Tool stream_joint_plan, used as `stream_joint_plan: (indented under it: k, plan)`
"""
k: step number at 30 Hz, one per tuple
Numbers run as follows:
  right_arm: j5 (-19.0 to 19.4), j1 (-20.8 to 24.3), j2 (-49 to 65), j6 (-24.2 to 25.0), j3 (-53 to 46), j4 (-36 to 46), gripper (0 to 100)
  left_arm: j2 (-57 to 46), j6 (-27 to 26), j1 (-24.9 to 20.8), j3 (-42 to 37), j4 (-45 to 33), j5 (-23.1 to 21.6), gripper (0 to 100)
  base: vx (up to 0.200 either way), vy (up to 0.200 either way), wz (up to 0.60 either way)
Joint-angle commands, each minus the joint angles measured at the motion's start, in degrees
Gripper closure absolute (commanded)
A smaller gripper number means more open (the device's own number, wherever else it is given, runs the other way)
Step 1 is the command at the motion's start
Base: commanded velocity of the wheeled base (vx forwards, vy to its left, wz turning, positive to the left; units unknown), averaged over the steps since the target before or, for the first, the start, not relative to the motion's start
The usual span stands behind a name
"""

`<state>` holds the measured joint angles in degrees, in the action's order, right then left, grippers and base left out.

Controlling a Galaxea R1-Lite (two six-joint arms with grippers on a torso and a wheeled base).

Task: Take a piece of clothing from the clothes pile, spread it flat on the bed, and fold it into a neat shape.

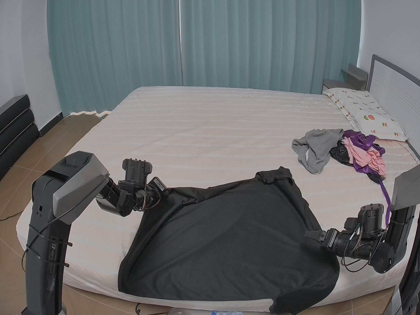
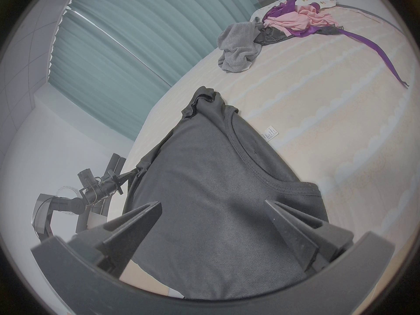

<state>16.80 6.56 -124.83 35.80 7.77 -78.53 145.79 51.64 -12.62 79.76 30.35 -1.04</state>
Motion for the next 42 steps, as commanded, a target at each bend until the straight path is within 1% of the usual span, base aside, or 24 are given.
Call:
stream_joint_plan:
  k: [1, 5, 7, 10, 11, 16, 21, 22, 24, 28, 31, 33, 34, 35, 36, 38, 42]
  plan:
    - [-0.01, 0.03, 0.03, -0.03, 0.14, -0.04, 0, -0.06, 0.04, 0.75, 0.31, 0.41, 1.21, 100, 0.000, 0.000, 0.00]
    - [-0.01, 0.03, 0.11, -0.03, 0.32, -0.04, 0, -0.42, 0.92, 1.19, 0.83, 0.93, 2.35, 100, 0.000, 0.000, 0.00]
    - [-0.01, 0.03, 0.11, -0.03, 0.58, -0.13, 0, -0.33, 3.47, 1.63, 2.06, 3.75, 5.25, 100, 0.000, 0.000, 0.00]
    - [-0.01, 0.12, 0.20, 0.06, 0.85, -0.13, 0, -0.06, 3.82, 2.25, 2.33, 8.49, 9.39, 100, 0.000, 0.000, 0.00]
    - [-0.01, 0.21, 0.11, 0.06, 0.94, -0.31, 0, 0.02, 3.82, 2.42, 2.33, 9.28, 9.91, 100, 0.000, 0.000, 0.00]
    - [-0.45, 1.26, -1.82, -0.21, 4.19, -1.98, 0, 0.20, 3.73, 2.86, 2.41, 10.25, 9.91, 100, 0.000, 0.000, 0.00]
    - [-4.05, 1.53, -3.31, -0.91, 11.75, -0.22, 0, 0.37, 4.00, 2.86, 2.24, 10.16, 8.68, 100, 0.000, 0.000, 0.00]
    - [-4.76, 1.97, -3.40, -1.09, 14.47, 1.45, 0, 0.55, 4.00, 2.86, 2.24, 10.25, 8.16, 100, 0.000, 0.000, 0.00]
    - [-5.37, 2.41, -3.14, -1.26, 20.62, 7.43, 0, 0.55, 4.17, 2.86, 2.24, 10.25, 7.89, 100, 0.000, 0.000, 0.00]
    - [-5.37, 1.88, -4.19, -1.26, 33.10, 18.85, 0, 0.64, 4.26, 2.95, 2.06, 10.25, 7.89, 100, 0.000, 0.000, 0.00]
    - [-5.37, 1.18, -7.62, -1.17, 43.21, 28.26, 0, 0.90, 4.26, 2.95, 1.80, 10.25, 7.80, 100, 0.000, 0.000, 0.00]
    - [-5.46, 0.65, -10.17, -1.17, 47.96, 32.13, 0, 0.99, 4.26, 2.86, 1.71, 10.25, 7.89, 100, 0.000, 0.000, 0.00]
    - [-5.46, 0.65, -10.70, -1.09, 48.66, 32.56, 0, 0.99, 4.26, 2.86, 1.71, 10.25, 7.89, 100, 0.000, 0.000, 0.00]
    - [-5.46, 0.38, -12.89, -1.09, 52.62, 34.76, 0, 0.99, 4.26, 2.95, 1.71, 10.25, 7.80, 100, 0.000, 0.000, 0.00]
    - [-5.46, 0.38, -12.89, -1.09, 52.62, 34.76, 0, 0.99, 4.26, 2.95, 1.71, 10.25, 7.80, 100, 0.000, 0.000, 0.00]
    - [-5.64, -0.32, -15.44, -1.09, 58.68, 38.63, 0, 1.08, 4.26, 3.21, 1.45, 10.16, 7.89, 100, 0.000, 0.000, 0.00]
    - [-5.81, -0.41, -18.78, -1.00, 65.36, 43.73, 0, 1.25, 4.26, 3.74, 1.45, 10.16, 7.89, 100, 0.000, 0.000, 0.00]
